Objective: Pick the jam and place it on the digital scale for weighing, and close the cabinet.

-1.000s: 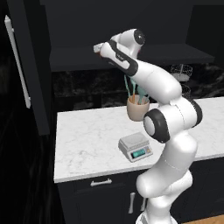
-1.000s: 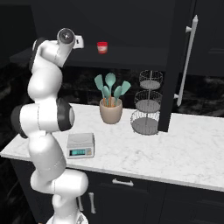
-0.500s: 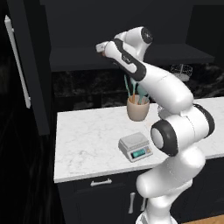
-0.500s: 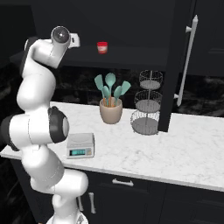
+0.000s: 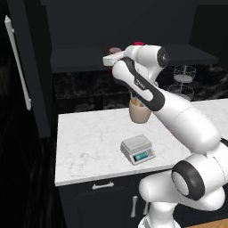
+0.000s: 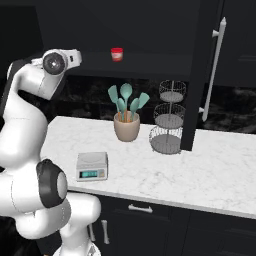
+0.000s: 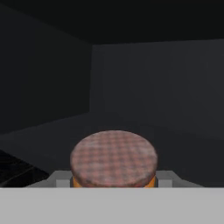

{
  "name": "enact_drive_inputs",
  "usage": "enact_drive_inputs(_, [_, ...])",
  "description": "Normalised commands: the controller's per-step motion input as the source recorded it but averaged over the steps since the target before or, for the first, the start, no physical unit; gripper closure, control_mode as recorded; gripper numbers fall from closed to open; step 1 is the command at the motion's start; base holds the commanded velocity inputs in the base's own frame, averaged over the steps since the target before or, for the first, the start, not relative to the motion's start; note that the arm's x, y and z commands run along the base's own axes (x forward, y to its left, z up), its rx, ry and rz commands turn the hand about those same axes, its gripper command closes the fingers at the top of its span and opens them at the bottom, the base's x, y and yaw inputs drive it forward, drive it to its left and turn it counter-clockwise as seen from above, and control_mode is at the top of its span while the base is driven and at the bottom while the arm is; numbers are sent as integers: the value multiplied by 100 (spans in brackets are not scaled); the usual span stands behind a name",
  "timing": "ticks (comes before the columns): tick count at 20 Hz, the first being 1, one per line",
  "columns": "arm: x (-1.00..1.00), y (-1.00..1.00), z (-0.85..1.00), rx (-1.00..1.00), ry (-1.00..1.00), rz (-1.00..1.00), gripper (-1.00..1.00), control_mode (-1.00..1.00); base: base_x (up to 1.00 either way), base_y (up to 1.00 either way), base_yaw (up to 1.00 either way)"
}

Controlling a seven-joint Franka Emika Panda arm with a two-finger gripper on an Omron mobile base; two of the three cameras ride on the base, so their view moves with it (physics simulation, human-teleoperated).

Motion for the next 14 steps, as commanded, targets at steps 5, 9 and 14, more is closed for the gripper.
enact_drive_inputs(5, [-99,-36,0,0,3,-1,100,-100,0,0,0])
enact_drive_inputs(9, [-94,-77,-8,0,10,0,100,-100,0,0,0])
enact_drive_inputs(14, [-68,-59,-55,-1,17,11,100,-100,0,0,0])
